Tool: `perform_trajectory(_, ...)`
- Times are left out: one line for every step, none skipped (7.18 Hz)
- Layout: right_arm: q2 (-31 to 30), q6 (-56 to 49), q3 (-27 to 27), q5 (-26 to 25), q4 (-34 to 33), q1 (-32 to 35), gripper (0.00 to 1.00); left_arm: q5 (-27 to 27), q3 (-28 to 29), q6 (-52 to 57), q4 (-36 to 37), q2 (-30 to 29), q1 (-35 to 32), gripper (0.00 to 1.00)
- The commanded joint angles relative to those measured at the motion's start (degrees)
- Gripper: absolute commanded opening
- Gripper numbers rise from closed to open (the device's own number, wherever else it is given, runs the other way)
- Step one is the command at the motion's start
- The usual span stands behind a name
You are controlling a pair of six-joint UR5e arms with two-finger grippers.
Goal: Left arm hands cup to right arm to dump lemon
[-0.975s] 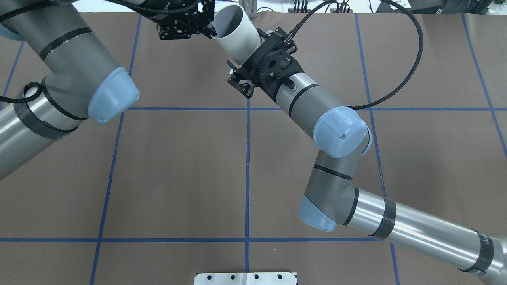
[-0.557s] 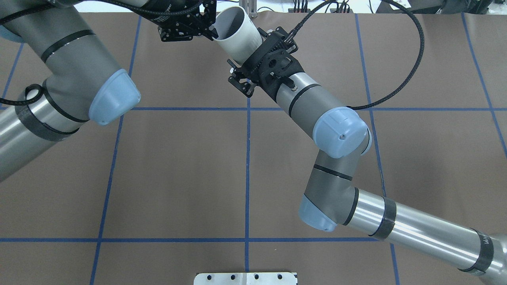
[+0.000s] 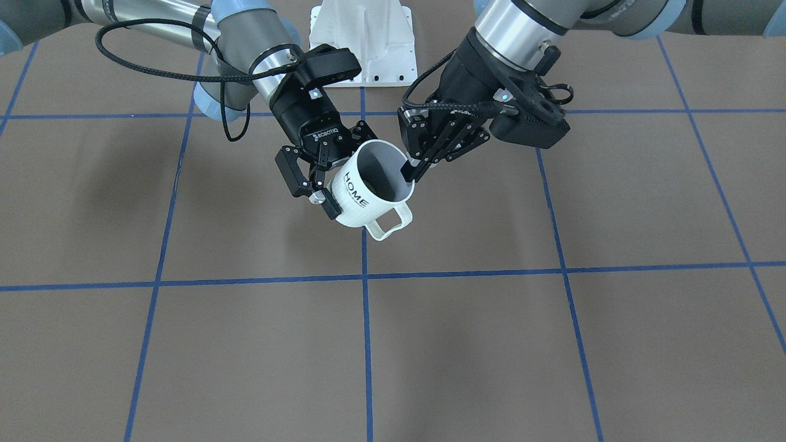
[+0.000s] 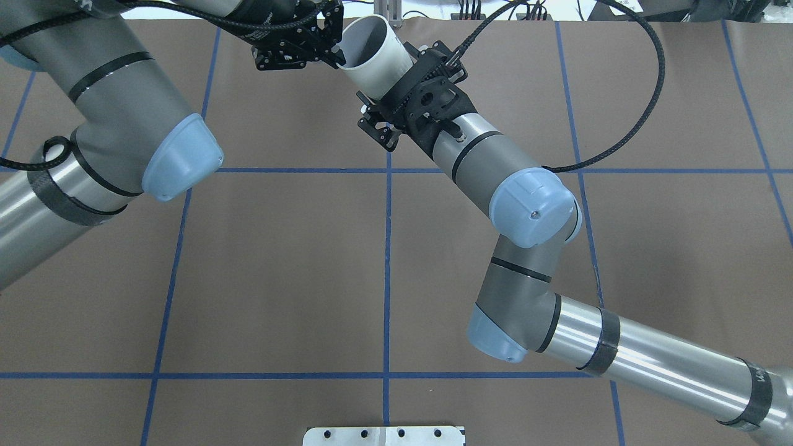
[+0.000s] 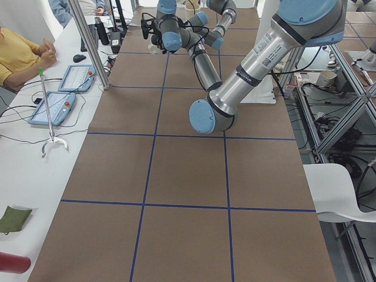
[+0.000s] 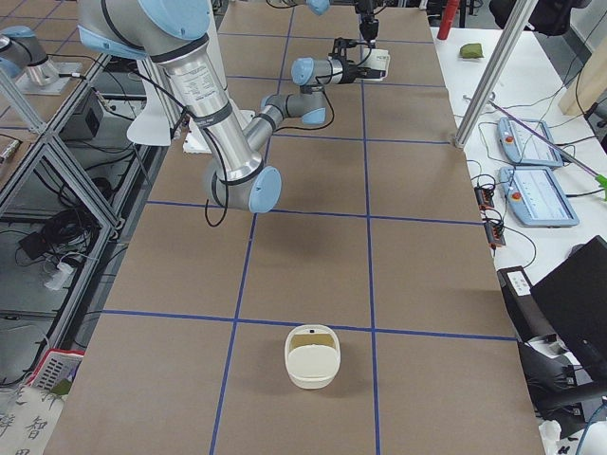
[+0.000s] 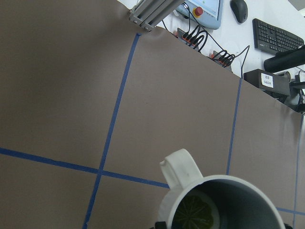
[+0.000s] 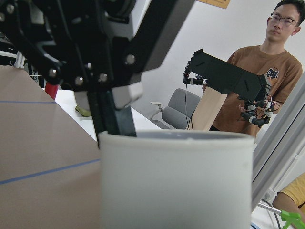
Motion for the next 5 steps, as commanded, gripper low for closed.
perform_trajectory(-0.03,0.0,-0.09,-0.01,0.0,0.0,0.98,-0.1,-0.02,0.0,0.0,0.0,0.18,0.0)
perform_trajectory(-0.03,0.0,-0.09,-0.01,0.0,0.0,0.98,-0.19,-0.11,0.0,0.0,0.0,0.18,0.0)
perform_trajectory(0.23,0.0,-0.09,-0.18,-0.26,0.0,0.91,-0.36,-0.02,0.0,0.0,0.0,0.26,0.0)
perform_trajectory(0.15,0.09,-0.09,-0.18,-0.52,0.0,0.65,-0.8,-0.02,0.09,0.0,0.08,0.18,0.16)
perform_trajectory(-0.03,0.52,0.0,-0.09,-0.61,0.0,0.25,-0.72,-0.11,0.17,-0.09,0.09,0.18,0.99)
